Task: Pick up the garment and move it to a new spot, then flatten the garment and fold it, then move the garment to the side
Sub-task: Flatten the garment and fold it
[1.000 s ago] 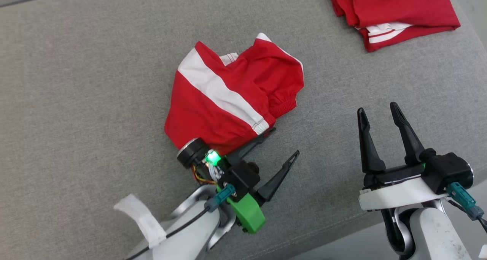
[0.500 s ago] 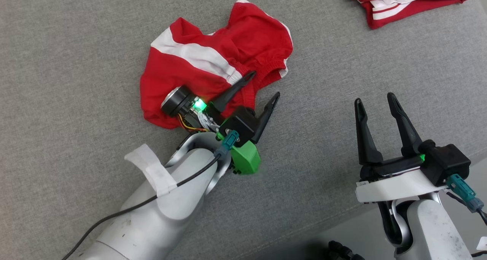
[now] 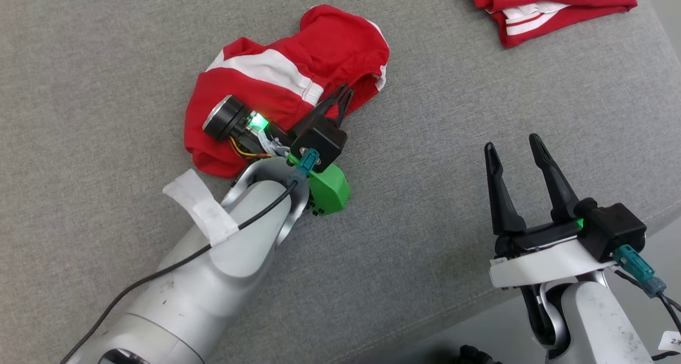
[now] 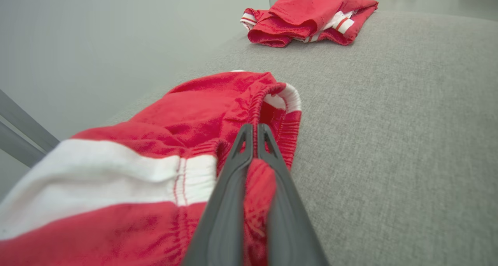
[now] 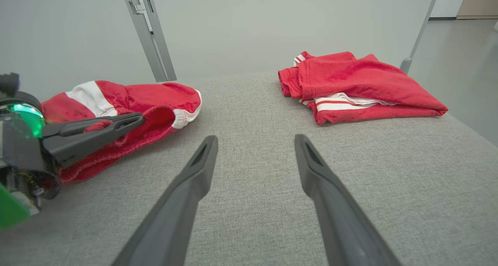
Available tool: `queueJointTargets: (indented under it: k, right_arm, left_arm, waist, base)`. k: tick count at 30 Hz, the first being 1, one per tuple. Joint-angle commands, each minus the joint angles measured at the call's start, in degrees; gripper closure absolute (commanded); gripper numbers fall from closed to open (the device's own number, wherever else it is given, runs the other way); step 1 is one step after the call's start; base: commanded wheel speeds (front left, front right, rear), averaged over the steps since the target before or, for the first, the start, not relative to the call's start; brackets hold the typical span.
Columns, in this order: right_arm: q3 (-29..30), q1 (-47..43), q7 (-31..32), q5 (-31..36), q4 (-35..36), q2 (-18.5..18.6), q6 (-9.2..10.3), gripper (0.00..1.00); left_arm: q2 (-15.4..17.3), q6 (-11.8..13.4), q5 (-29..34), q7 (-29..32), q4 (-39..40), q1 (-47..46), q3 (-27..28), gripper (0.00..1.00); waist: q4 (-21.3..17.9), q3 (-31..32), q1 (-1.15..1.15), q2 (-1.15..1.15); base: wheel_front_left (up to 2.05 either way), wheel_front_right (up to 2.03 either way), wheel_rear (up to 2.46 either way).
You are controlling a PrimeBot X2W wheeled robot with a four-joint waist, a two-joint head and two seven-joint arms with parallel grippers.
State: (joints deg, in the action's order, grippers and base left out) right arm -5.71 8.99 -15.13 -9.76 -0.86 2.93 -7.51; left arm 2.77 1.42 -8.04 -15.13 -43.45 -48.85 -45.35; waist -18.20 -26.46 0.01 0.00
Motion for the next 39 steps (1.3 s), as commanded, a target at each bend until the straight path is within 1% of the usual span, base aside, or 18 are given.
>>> queueJointTargets:
  k: [1, 2, 5, 9, 11, 14, 19, 23, 28, 29, 30, 31, 34, 39]
  right_arm:
    - [0.0, -0.4, 0.0, -0.1, -0.2, -0.1, 0.04, 0.00]
    - [-0.1, -0.6, 0.0, -0.1, -0.3, -0.1, 0.04, 0.00]
    - [-0.2, -1.1, 0.0, 0.0, -0.6, 0.0, 0.04, 0.00]
    - [-0.1, -1.9, 0.0, 0.6, -1.0, 0.0, 0.04, 0.00]
    - [0.1, -2.3, 0.0, 1.1, -1.0, 0.0, 0.04, 0.00]
    - [0.5, -3.0, 0.0, 1.6, -1.0, 0.0, 0.04, 0.00]
    - [1.0, -4.0, 0.0, 1.9, -0.7, 0.7, 0.04, 0.00]
    - [1.3, -4.2, 0.0, 2.0, -0.3, 0.9, 0.04, 0.00]
    - [1.9, -4.9, 0.0, 2.0, 0.0, 1.3, 0.04, 0.00]
    - [2.0, -5.1, 0.0, 2.0, 0.0, 1.4, 0.04, 0.00]
    - [2.1, -5.2, 0.0, 2.0, -0.1, 1.5, 0.04, 0.00]
    - [2.2, -5.2, 0.0, 2.1, -0.2, 1.7, 0.04, 0.00]
    - [2.1, -5.4, 0.0, 2.2, -0.4, 1.9, 0.04, 0.00]
    - [2.0, -5.6, 0.0, 2.2, -0.5, 2.0, 0.04, 0.00]
  left_arm:
    - [0.3, -0.3, -0.7, 0.0, 0.8, -1.4, 0.4, 1.00]
    - [0.3, -0.4, -0.8, 0.0, 1.8, -1.6, 0.6, 1.00]
    - [0.2, -1.8, -1.3, 0.0, 6.1, -2.1, 1.4, 1.00]
    - [0.2, -4.8, -3.7, 0.0, 15.6, -2.2, 2.9, 1.00]
    - [0.2, -5.7, -5.5, 0.0, 20.9, -1.1, 4.0, 1.00]
    - [0.9, -6.8, -8.0, 0.0, 25.4, 2.3, 5.5, 1.00]
    - [5.5, -7.6, -12.3, 0.0, 24.8, 9.9, 7.0, 1.00]
    - [9.4, -7.1, -14.9, 0.1, 22.2, 17.7, 8.2, 1.00]
    - [12.4, -7.0, -16.7, 0.0, 21.4, 24.8, 9.6, 1.00]
    - [12.9, -6.7, -16.6, 0.0, 21.5, 25.7, 10.2, 0.93]
    - [13.1, -6.3, -16.6, 0.0, 21.6, 26.4, 10.6, 0.63]
    - [13.1, -5.7, -16.4, 0.0, 22.1, 27.1, 11.5, 0.00]
    - [12.4, -4.4, -17.4, 0.0, 23.7, 29.4, 13.8, 0.00]
    - [11.0, -2.8, -19.0, 0.0, 29.8, 33.8, 17.7, 0.00]
  waist:
    - [0.1, 1.5, -0.01, 0.00]
    - [0.2, 2.2, -0.01, 0.00]
    - [0.6, 4.1, -0.01, 0.00]
    - [1.8, 6.8, -0.01, 0.00]
    - [2.7, 7.9, -0.01, 0.00]
    - [4.3, 9.2, -0.01, 0.00]
    - [7.4, 10.3, -0.01, 0.00]
    - [8.7, 10.3, -0.01, 0.00]
    - [10.4, 10.2, -0.01, 0.00]
    - [10.7, 10.3, -0.01, 0.00]
    - [11.0, 10.5, -0.01, 0.00]
    - [11.4, 10.7, -0.01, 0.00]
    - [12.1, 11.4, -0.01, 0.00]
    - [12.9, 12.4, -0.01, 0.00]
  base:
    - [0.00, 0.00, 0.00]
    - [0.00, 0.00, 0.00]
    - [0.00, 0.00, 0.00]
    - [0.00, 0.00, 0.00]
    - [0.00, 0.00, 0.00]
    - [0.00, 0.00, 0.00]
    - [0.00, 0.00, 0.00]
    - [0.00, 0.00, 0.00]
    - [0.00, 0.00, 0.00]
    - [0.00, 0.00, 0.00]
    - [0.00, 0.00, 0.00]
    - [0.00, 0.00, 0.00]
    - [0.00, 0.00, 0.00]
    - [0.00, 0.00, 0.00]
